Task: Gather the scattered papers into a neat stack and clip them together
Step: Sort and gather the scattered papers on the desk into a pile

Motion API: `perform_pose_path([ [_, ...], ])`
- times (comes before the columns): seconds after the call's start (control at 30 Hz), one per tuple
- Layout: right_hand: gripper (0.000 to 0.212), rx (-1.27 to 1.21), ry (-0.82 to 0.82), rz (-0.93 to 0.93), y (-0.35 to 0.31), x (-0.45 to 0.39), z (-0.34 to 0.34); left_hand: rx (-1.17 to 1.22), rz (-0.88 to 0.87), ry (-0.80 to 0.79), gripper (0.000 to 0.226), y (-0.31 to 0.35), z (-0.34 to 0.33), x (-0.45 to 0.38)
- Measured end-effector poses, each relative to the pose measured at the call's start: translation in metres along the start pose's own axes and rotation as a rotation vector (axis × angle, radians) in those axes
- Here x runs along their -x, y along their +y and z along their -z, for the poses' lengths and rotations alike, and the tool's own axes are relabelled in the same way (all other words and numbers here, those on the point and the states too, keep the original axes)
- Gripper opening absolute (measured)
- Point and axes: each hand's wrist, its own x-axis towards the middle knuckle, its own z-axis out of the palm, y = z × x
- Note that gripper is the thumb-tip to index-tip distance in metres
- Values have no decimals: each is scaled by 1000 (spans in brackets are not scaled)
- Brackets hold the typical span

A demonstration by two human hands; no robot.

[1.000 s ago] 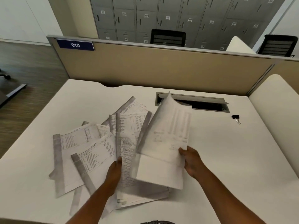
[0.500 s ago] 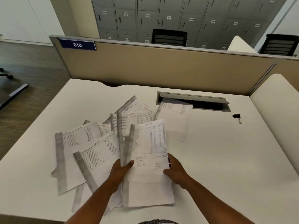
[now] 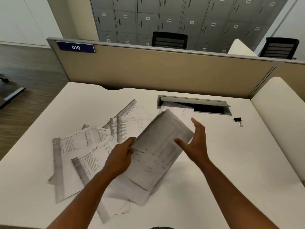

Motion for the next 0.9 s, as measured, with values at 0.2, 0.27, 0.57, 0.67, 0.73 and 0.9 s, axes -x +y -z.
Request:
perform_pose_path([
  [0.2, 60, -133, -476, 88, -28, -37, 41, -279, -230, -33, 39, 40, 29, -22],
  [0.27, 40, -278, -493, -1, -20, -29, 37, -321, -276, -13, 39, 44, 29, -25],
  [0.57, 31, -625, -200, -236, 35, 15, 28, -301, -175, 591, 78, 3, 41, 4],
  [0.67, 27, -660, -172, -258, 46, 23, 36, 236, 42, 515, 92, -18, 37, 19],
  [0.73, 24, -624, -208, -242, 53, 26, 36, 526, 142, 307, 82, -22, 24, 23],
  [0.9, 37, -751, -195, -226, 49, 31, 27, 714, 168, 265, 47, -21, 0, 23],
])
